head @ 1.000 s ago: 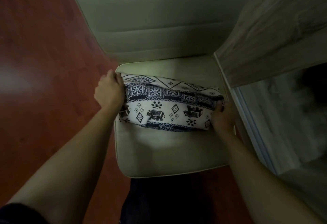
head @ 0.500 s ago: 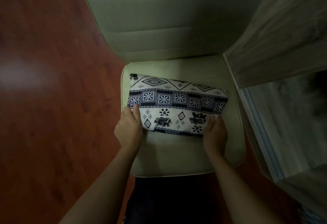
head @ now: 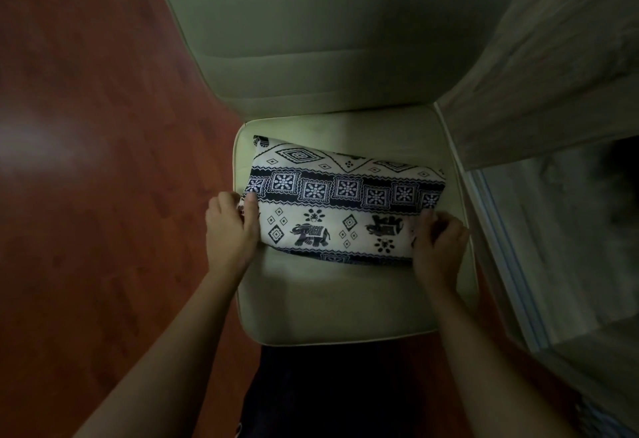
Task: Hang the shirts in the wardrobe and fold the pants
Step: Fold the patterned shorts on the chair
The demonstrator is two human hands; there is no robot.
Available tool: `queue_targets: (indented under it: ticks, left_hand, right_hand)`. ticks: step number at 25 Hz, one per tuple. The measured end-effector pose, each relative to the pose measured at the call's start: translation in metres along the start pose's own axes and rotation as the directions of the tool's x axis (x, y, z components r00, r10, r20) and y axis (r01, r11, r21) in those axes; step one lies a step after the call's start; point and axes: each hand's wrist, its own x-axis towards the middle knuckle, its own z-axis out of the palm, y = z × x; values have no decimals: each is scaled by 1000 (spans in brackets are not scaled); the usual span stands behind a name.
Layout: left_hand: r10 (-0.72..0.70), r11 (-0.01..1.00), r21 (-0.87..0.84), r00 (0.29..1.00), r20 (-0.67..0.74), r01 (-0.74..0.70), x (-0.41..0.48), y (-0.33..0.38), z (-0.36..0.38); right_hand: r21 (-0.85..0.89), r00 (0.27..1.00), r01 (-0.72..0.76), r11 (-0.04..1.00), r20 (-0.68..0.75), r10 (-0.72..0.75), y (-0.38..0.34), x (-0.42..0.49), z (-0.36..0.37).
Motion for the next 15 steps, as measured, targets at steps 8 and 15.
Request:
queue_targets:
  ticks: [8,15]
  left_hand:
    - [-145,900,-305,872,468,313,16,-15,-17]
    - [-40,895,-376,882,469,241,2,17,-22]
  right_hand:
    - [60,985,-108,992,143,99,-9,-17,11]
    - [147,986,10,989,164,-34,-28,-32,1]
